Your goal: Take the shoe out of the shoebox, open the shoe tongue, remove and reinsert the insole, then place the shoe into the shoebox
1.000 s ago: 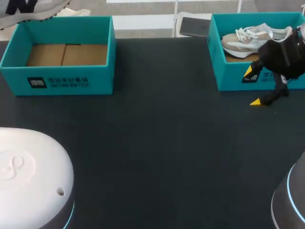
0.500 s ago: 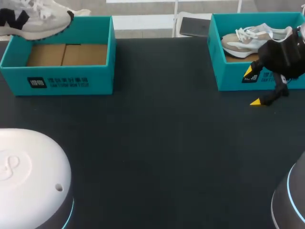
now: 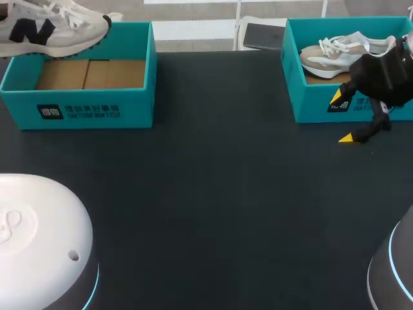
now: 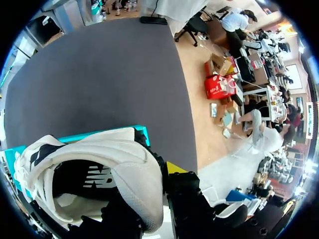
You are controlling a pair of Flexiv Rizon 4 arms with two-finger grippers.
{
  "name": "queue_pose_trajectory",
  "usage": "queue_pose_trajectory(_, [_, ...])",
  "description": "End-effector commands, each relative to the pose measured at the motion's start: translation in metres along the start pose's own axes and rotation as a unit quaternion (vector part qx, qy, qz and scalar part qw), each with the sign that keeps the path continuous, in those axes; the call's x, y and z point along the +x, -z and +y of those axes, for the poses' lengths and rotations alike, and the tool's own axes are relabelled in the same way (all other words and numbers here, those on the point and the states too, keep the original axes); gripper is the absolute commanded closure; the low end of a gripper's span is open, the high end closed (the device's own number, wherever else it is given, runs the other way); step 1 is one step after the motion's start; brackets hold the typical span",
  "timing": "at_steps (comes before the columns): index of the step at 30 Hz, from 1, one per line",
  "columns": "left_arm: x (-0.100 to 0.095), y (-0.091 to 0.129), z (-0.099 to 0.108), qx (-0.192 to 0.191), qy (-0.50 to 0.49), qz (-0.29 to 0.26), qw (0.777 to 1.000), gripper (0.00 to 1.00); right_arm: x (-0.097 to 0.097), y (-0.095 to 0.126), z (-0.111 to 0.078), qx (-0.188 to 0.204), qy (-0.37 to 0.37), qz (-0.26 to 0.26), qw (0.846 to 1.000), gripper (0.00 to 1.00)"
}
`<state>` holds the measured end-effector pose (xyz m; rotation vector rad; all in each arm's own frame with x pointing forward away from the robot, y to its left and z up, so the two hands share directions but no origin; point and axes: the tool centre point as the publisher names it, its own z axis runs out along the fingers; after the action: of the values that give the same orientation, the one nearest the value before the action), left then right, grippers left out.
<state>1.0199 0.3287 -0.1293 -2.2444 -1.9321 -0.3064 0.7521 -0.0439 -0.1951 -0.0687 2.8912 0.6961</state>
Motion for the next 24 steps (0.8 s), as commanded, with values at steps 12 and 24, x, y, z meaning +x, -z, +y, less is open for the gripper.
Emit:
queue_pose_trajectory(12, [-0.010, -0.046, 0.068, -0.016, -0.006, 0.015, 1.000, 1.00, -0.001, -0.001, 0.001, 0.002, -0.001, 0.000, 1.000, 0.00])
queue_pose_trajectory(24, [-0.031, -0.093, 0.095, -0.032, -0.015, 0.030, 0.999, 1.00, -0.001, -0.001, 0.001, 0.002, -0.001, 0.000, 1.000, 0.00])
